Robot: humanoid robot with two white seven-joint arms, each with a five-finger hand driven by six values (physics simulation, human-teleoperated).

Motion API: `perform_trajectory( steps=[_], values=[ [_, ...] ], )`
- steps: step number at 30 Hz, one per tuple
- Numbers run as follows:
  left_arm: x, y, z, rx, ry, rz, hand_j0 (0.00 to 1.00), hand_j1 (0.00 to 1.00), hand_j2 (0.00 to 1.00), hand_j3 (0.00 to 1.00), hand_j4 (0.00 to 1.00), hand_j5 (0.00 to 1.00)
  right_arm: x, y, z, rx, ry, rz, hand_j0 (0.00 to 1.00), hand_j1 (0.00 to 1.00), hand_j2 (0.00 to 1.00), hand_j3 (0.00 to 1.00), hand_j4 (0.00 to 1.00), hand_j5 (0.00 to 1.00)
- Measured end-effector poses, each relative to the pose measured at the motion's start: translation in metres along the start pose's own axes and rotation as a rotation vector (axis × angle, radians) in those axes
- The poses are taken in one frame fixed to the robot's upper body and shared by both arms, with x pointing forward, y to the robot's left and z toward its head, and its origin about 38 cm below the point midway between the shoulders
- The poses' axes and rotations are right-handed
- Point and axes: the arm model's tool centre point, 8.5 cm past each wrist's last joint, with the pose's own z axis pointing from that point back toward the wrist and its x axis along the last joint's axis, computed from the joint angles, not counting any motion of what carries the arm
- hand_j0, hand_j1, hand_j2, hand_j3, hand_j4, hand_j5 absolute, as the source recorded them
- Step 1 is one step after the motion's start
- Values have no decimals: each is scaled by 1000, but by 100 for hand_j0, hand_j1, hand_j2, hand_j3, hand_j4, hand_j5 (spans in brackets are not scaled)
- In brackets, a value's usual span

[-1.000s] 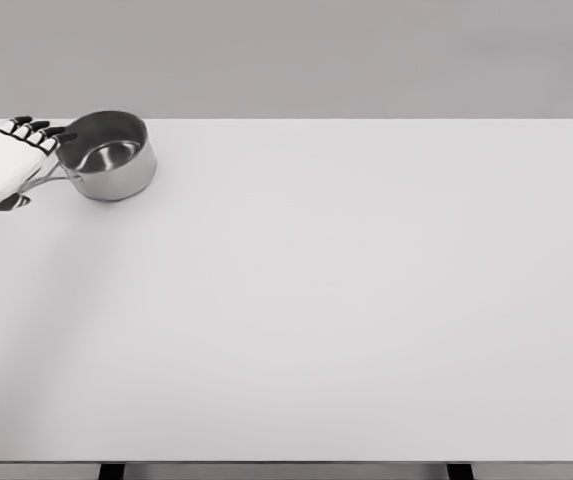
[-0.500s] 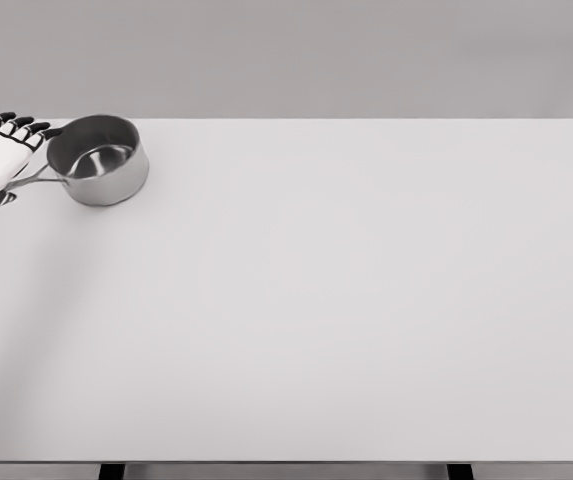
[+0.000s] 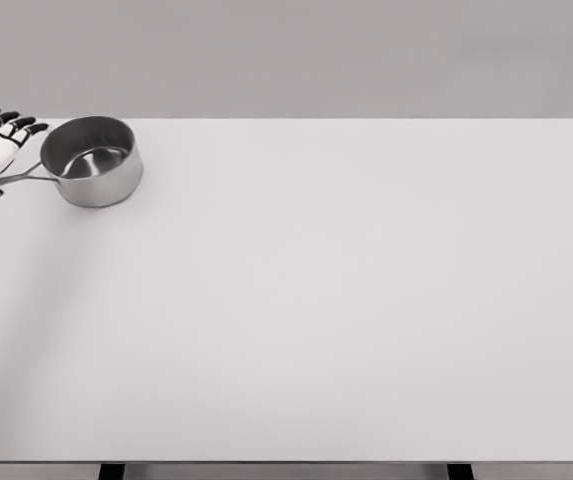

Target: Rotate pot handle

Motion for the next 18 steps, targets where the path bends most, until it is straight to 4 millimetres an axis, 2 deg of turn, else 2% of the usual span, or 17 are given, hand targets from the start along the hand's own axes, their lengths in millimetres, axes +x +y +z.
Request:
perform_trajectory(
  steps=[18],
  values=[
    [-15, -3, 3, -18, 41, -29, 100, 100, 100, 100, 100, 100, 0, 0, 0, 0, 0, 0, 100, 100, 100, 100, 100, 100]
  ],
)
